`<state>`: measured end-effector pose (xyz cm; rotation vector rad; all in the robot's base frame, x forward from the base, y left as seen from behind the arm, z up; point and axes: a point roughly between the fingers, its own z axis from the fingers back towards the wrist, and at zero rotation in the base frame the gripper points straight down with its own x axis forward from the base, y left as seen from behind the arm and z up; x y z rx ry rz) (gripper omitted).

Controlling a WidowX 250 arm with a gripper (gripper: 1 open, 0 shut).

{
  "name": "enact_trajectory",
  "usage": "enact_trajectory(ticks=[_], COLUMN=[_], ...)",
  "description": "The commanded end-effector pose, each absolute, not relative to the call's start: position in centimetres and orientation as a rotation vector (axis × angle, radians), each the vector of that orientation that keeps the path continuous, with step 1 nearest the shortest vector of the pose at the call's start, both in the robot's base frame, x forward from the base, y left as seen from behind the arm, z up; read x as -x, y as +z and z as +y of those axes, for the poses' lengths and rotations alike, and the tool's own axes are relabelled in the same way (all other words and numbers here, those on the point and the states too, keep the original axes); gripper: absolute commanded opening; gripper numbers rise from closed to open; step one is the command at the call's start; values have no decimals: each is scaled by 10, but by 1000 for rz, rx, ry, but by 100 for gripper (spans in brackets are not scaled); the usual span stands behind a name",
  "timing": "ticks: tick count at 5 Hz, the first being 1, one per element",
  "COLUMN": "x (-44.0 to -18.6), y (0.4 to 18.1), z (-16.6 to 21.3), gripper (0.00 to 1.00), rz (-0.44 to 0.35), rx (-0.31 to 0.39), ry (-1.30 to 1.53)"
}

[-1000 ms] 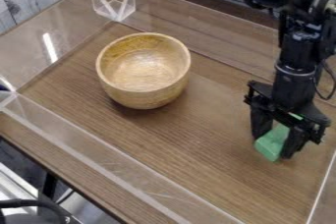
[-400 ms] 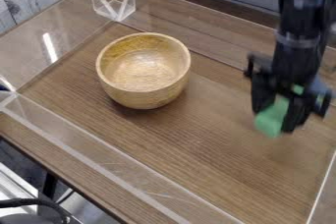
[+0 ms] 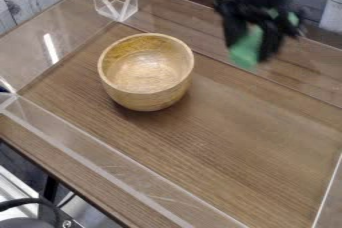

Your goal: Put the green block in the brown bowl

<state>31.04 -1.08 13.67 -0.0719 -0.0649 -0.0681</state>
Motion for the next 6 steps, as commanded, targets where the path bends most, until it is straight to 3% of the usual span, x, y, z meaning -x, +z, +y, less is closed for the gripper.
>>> enact_trajectory(ticks=[1, 2, 3, 5, 6], x=[-313, -302, -288, -270, -267], y=[166, 161, 144, 99, 85], z=[35, 78, 81, 87, 94], gripper=[0, 0, 0, 0, 0], rz=[-144, -132, -62, -13, 3], rx=[48, 28, 14, -25, -29], ry=[-15, 19, 13, -13, -3])
